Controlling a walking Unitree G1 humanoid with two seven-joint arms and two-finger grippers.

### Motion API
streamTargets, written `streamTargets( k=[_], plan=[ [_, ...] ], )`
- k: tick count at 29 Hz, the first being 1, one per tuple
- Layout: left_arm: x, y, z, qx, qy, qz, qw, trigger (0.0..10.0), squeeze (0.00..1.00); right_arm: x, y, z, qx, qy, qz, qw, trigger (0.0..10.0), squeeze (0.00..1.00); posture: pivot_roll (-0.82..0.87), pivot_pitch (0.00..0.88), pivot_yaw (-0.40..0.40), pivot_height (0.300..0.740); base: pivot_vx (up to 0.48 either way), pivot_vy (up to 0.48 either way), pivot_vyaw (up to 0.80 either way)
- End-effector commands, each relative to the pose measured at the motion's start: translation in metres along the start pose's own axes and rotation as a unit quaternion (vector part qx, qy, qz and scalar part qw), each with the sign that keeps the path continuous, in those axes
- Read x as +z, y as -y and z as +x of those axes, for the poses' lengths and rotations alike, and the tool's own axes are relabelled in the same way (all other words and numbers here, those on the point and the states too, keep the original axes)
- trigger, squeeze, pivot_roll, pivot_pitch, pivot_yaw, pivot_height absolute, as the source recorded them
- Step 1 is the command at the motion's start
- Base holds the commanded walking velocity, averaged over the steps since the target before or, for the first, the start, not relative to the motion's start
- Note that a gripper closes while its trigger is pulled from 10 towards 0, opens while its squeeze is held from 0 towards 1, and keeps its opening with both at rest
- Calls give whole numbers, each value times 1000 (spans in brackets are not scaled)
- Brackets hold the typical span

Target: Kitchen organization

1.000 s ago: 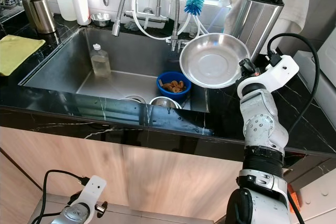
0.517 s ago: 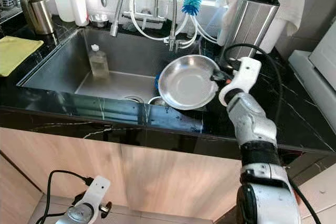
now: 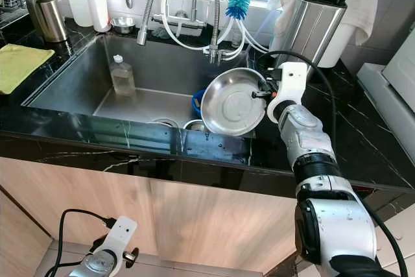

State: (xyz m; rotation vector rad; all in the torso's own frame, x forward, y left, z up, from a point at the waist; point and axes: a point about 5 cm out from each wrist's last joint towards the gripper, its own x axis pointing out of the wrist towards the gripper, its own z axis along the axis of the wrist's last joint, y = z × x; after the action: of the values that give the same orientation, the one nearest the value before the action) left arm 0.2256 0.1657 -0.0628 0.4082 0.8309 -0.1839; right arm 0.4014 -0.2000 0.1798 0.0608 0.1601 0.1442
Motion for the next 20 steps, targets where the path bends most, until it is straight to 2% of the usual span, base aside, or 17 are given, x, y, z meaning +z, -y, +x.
streamTargets(
  k=[1,9,14,17,20],
  plan=[
    [4,1,1,0,5,5,1000,10000,0,13,3,1,-7,19,-12,1000,10000,0,161,9,-157,740,0,0,0],
    [3,0,1,6,4,-7,1000,10000,0,15,0,4,-16,30,-3,999,10000,0,162,16,-159,740,0,0,0],
    [3,-1,1,6,2,-5,1000,10000,0,8,4,3,-40,35,23,998,10000,0,157,19,-156,740,0,0,0],
    [2,-2,1,7,1,-4,1000,10000,0,6,4,3,-36,41,-1,999,10000,0,156,19,-155,740,0,0,0],
    [2,-3,0,8,0,-2,1000,10000,0,4,4,2,-37,39,-8,999,10000,0,157,18,-155,740,0,0,800]
  ],
)
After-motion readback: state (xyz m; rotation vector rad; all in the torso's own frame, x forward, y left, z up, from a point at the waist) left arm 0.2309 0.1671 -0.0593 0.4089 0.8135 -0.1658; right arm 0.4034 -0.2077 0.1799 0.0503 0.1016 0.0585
